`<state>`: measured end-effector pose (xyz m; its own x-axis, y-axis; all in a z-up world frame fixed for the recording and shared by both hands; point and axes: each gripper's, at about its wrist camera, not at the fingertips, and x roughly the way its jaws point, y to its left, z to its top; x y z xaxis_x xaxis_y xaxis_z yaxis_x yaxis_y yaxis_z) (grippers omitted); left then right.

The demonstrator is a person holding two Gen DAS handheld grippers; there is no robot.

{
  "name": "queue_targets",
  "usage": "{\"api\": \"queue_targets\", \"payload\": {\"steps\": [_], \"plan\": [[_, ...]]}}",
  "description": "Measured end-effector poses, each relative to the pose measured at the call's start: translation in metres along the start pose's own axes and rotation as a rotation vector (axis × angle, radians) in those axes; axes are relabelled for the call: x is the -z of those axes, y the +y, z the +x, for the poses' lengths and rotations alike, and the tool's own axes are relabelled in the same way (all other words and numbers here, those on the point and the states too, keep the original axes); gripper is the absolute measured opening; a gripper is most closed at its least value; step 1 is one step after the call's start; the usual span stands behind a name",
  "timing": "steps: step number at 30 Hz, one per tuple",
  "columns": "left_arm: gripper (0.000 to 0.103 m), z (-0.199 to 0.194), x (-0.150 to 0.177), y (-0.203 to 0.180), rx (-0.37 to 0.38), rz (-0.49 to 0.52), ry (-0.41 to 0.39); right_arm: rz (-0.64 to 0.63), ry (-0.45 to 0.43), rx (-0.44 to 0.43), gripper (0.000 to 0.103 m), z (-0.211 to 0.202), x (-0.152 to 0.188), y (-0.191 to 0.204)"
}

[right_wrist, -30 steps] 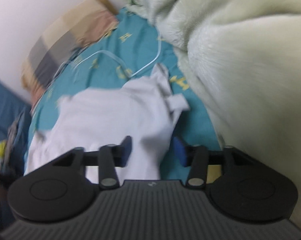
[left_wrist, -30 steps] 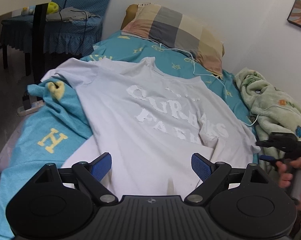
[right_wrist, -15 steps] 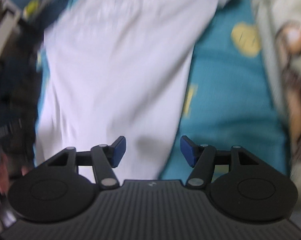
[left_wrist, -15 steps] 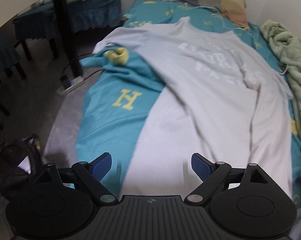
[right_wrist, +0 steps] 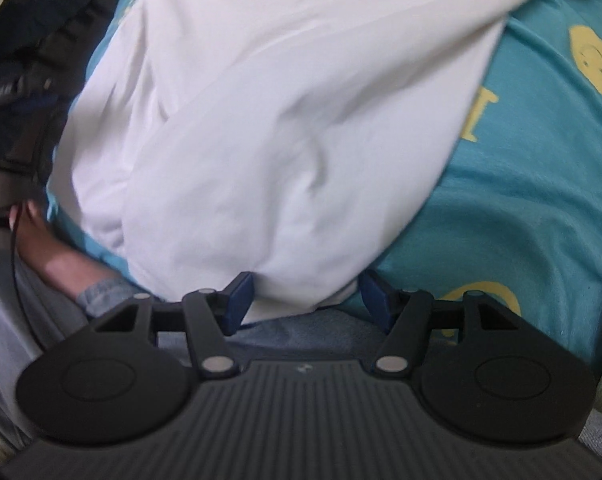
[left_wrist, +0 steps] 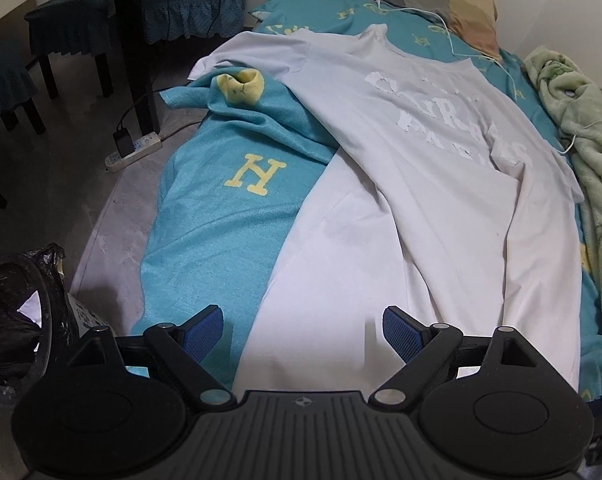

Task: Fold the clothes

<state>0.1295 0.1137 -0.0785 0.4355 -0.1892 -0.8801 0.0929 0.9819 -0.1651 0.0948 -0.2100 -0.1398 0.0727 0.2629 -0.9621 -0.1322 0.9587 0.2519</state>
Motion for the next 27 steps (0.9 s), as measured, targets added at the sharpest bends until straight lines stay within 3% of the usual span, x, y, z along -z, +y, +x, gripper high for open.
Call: {"api": "queue_targets", "payload": {"steps": [1,3,4,5,9,14,17,20,23,25,27], "plan": [[0.089,0.001,0.0,0.001,0.011,0.002,0.006,-0.03,-0.002,0.018,0.056,0.001,0.001,0.005],[0.089,0.003,-0.002,0.007,0.038,0.014,0.018,-0.088,-0.009,0.053,0.034,0.0,0.004,0.009],[0.089,0.003,-0.004,0.01,0.053,0.021,0.023,-0.101,-0.011,0.053,0.016,-0.002,0.004,0.011],[0.089,0.004,-0.005,0.013,0.069,0.035,0.031,-0.105,-0.013,0.049,0.012,-0.006,0.004,0.01],[0.089,0.01,-0.005,0.031,0.118,0.147,0.096,-0.094,-0.06,0.015,0.008,-0.029,0.0,-0.001],[0.086,0.027,0.007,0.053,0.235,0.11,0.242,-0.069,-0.138,0.022,0.007,-0.07,-0.008,-0.023],[0.082,0.028,0.009,0.049,0.316,0.12,0.286,-0.054,-0.165,0.053,0.007,-0.085,-0.008,-0.032],[0.075,0.027,0.012,0.037,0.311,0.18,0.327,-0.045,-0.175,0.09,0.007,-0.097,-0.003,-0.045],[0.048,0.026,0.015,0.024,0.247,0.252,0.355,-0.035,-0.174,0.125,0.007,-0.104,0.004,-0.057],[0.008,0.023,0.017,0.019,0.2,0.284,0.365,-0.033,-0.169,0.152,0.007,-0.103,0.009,-0.062],[0.007,0.013,0.018,0.013,0.188,0.322,0.366,-0.043,-0.165,0.187,0.007,-0.105,0.012,-0.063]]}}
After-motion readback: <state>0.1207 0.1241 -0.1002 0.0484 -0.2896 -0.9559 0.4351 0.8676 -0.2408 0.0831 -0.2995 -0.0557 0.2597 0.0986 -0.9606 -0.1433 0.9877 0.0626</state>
